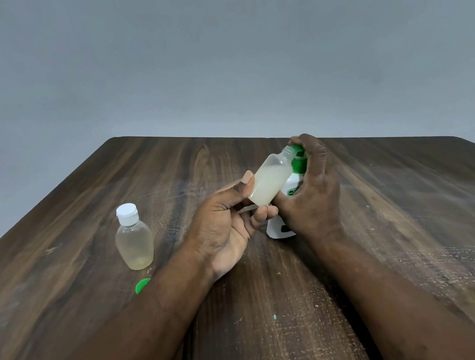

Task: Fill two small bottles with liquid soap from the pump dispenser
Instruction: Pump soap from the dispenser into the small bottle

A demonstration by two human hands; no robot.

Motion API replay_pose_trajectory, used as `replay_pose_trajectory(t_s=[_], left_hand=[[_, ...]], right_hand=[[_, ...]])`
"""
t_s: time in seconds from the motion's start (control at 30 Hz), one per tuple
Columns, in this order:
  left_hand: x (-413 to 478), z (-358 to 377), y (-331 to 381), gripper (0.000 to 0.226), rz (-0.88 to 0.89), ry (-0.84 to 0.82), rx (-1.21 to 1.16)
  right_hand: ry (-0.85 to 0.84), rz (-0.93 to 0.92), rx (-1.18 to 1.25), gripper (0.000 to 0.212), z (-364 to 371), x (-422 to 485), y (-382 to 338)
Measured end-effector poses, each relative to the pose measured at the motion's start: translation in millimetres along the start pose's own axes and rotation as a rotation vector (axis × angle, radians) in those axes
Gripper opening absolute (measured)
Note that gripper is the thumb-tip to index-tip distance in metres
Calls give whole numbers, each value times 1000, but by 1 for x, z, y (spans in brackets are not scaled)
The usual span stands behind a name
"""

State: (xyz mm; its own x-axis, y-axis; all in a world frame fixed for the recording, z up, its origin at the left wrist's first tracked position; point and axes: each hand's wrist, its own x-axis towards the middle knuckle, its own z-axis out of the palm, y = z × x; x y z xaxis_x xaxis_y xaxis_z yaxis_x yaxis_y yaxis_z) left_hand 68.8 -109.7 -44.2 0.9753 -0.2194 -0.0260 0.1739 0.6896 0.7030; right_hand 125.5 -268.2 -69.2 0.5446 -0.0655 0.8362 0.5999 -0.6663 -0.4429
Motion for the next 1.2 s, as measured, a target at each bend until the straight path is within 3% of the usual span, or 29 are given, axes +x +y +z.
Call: replay_pose_trajectory(t_s=[0.27, 0.47, 0.6, 1.0, 1.2], left_hand=[[0, 1, 0, 38, -3, -1, -15], [0, 1, 0, 33, -14, 0, -22], [-1, 0, -1, 42, -27, 6, -15], [0, 2, -1, 47, -32, 2, -37], [-1, 1, -2, 34, -54, 4, -30]], right_hand=[[-37, 13, 5, 90, -2, 3, -3], [-22, -4, -18, 80, -1, 3, -1], [-25, -5, -17, 73, -1, 1, -2], [-13, 7, -32, 86, 0, 2, -3], [2, -2, -22, 70, 1, 2, -4]])
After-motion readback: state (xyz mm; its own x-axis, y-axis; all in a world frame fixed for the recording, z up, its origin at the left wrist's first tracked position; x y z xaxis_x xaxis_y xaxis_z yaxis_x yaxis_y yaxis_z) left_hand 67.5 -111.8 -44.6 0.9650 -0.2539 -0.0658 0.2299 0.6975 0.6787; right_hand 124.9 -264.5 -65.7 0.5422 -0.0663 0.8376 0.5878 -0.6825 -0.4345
